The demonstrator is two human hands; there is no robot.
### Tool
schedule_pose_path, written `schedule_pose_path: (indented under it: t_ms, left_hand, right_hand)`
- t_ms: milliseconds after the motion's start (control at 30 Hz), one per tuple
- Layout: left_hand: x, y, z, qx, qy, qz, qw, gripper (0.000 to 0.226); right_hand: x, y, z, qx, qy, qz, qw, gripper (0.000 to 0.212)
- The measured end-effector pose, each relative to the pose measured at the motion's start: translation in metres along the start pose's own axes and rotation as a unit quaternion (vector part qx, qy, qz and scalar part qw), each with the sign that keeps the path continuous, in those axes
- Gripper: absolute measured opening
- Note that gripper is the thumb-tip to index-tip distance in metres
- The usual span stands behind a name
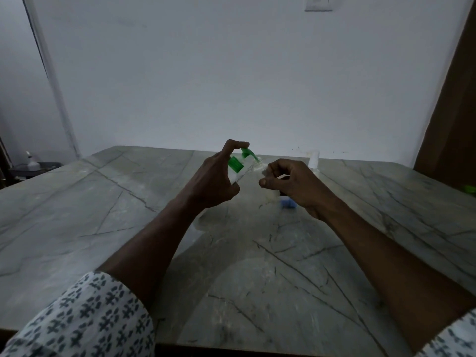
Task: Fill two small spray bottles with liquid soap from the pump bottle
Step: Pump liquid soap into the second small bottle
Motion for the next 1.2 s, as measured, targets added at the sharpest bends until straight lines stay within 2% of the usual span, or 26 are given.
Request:
schedule_pose_path:
  t_ms: [133, 367, 567, 933, 1200]
  left_hand:
    - [0.000, 0.001, 0.001, -0.005, 0.001, 0.009, 1.000, 0.082]
    - [0.001, 0.005, 0.003, -0.009, -0.008, 0.022, 1.000, 0.069]
    - [-0.002, 0.011, 0.004, -0.021, -0.013, 0.052, 0.998, 0.084]
    - [-0.004, 0.010, 0.008, -0.005, -0.015, 0.053, 0.998, 0.070]
    - [-0.003, 0.009, 0.007, -0.013, -0.010, 0.035, 0.999, 0.081]
  right_hand:
    - [-0.001, 0.000, 0.000, 0.005, -0.007, 0.004, 1.000, 0.017]
    - [0.011, 0.004, -0.001, 0.002, 0.004, 0.001, 1.000, 0.020]
    - [0.011, -0.001, -0.001, 0.020, 0.001, 0.001, 1.000, 0.020]
    - [0.012, -0.002, 0.000, 0.034, -0.001, -0.021, 0.999, 0.022]
    - [0.009, -0.004, 0.000, 0.036, -0.008, -0.009, 0.999, 0.017]
Point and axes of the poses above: each hand's wrist, its own z-axis towards the middle knuckle, its own y-axis out of the palm, x = y × z, the point moved 10 cm from there along z, towards the middle knuckle, and after that the axes turned 2 degrees about z, right-handed, at the moved point
